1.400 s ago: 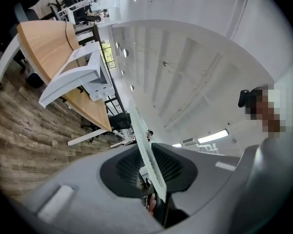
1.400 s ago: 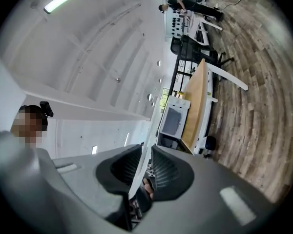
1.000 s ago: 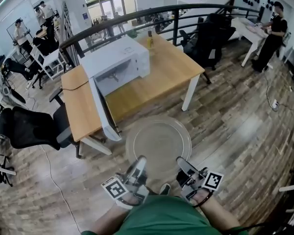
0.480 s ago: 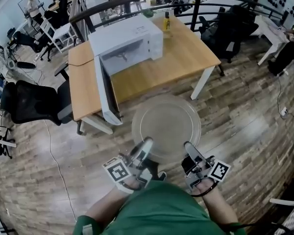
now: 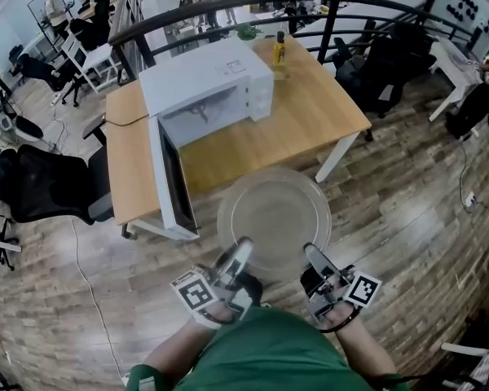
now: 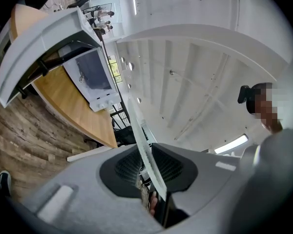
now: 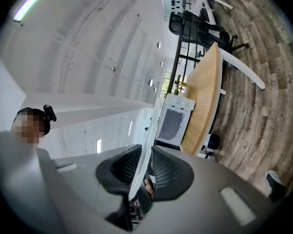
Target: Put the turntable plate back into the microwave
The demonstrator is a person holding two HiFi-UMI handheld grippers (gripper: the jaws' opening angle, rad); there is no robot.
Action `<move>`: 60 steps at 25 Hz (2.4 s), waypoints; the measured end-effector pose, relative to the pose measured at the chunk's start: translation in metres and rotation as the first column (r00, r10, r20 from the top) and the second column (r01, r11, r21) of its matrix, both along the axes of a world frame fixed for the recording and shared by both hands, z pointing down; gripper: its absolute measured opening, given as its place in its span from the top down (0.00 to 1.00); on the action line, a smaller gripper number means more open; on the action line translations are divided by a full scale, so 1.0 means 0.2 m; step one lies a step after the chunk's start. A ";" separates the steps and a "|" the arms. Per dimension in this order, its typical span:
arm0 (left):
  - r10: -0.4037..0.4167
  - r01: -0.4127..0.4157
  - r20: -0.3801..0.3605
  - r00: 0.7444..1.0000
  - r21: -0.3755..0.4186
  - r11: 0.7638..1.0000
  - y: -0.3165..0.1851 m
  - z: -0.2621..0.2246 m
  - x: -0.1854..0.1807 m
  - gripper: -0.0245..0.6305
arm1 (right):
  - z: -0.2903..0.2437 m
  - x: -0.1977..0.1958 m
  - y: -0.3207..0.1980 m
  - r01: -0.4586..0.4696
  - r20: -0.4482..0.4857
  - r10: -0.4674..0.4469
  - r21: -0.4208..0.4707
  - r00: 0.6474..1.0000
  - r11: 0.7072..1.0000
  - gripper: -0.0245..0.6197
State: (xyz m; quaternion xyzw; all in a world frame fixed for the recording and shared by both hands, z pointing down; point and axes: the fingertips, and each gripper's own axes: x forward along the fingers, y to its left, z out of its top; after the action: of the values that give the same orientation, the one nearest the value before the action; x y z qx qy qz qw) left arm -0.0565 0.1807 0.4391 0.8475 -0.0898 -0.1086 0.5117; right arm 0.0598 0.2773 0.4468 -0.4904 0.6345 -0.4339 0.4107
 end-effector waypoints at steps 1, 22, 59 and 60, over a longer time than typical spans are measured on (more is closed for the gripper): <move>-0.002 0.002 -0.001 1.000 -0.004 1.000 -0.04 0.00 0.02 0.85 | 0.00 0.03 -0.05 0.003 -0.002 -0.003 -0.001 1.000 1.000 0.86; -0.084 0.079 -0.046 0.995 -0.094 0.992 -0.73 0.04 0.28 0.85 | -0.01 0.32 -0.82 0.101 -0.027 -0.101 -0.011 0.994 0.995 0.86; -0.640 0.643 0.070 0.765 -0.132 0.754 -1.54 0.59 0.37 0.85 | 0.58 0.53 -2.07 0.693 0.024 -0.694 -0.084 0.719 0.716 0.85; -0.639 0.643 0.073 0.765 -0.135 0.754 -1.55 0.61 0.37 0.85 | 0.61 0.53 -2.09 0.690 0.032 -0.690 -0.090 0.723 0.718 0.85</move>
State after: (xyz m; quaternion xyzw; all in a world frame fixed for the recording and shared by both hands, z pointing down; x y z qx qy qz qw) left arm 0.0174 -0.1300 0.5614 0.7250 -0.3882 -0.2606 0.5057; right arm 0.1648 -0.1403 0.5686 -0.2385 0.7507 -0.5845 0.1946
